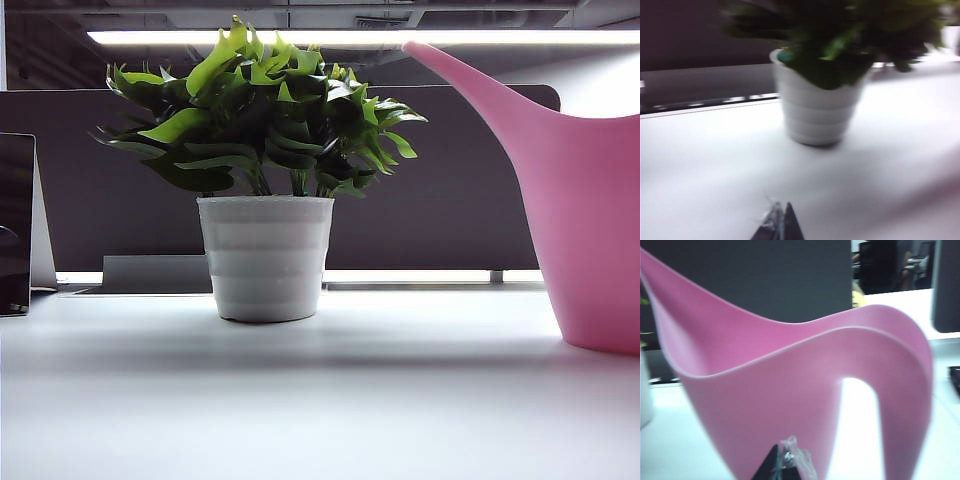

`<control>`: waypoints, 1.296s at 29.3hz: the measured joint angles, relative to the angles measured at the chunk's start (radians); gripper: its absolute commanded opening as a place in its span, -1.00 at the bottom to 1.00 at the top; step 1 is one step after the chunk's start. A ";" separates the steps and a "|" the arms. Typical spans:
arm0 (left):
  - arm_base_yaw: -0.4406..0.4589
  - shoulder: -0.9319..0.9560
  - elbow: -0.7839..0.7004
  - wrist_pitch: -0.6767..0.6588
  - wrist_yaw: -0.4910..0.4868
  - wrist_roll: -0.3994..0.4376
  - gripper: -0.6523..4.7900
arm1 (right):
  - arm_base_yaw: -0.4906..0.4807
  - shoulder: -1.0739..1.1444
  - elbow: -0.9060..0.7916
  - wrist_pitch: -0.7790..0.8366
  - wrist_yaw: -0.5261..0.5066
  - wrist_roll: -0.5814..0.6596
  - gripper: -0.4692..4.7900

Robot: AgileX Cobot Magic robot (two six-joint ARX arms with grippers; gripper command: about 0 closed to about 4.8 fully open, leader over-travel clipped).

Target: Pick up the watering can from the table, water the potted plant, and put the can back.

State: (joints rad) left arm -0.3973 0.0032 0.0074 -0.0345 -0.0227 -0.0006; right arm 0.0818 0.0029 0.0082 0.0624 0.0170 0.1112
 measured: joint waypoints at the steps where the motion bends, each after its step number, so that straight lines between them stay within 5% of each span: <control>1: -0.024 0.000 0.000 0.000 0.000 0.000 -0.78 | 0.000 0.000 0.000 0.000 -0.023 0.006 -0.85; 8: -0.105 0.000 0.000 0.000 0.000 0.000 -0.78 | 0.001 0.000 0.000 -0.004 -0.209 0.078 -0.75; 10: -0.109 0.000 0.000 0.000 -0.001 0.000 -0.78 | 0.001 0.000 0.000 -0.027 -0.220 0.126 -0.61; 21: -0.109 0.000 0.000 0.000 0.000 0.000 -0.78 | 0.001 0.002 0.138 -0.165 -0.243 0.277 -0.59; 25: -0.109 0.000 0.000 0.000 0.000 0.000 -0.78 | 0.001 -0.001 0.314 -0.347 -0.142 0.229 0.23; 29: -0.109 0.000 0.000 0.000 0.000 0.000 -0.78 | 0.000 -0.001 0.442 -0.534 0.027 0.148 0.84; 38: -0.109 0.000 0.000 0.000 0.000 0.000 -0.78 | 0.000 0.048 0.414 -0.565 0.144 0.079 0.88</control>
State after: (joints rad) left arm -0.5064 0.0032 0.0074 -0.0345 -0.0231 -0.0006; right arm 0.0818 0.0513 0.4217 -0.5030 0.1608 0.1898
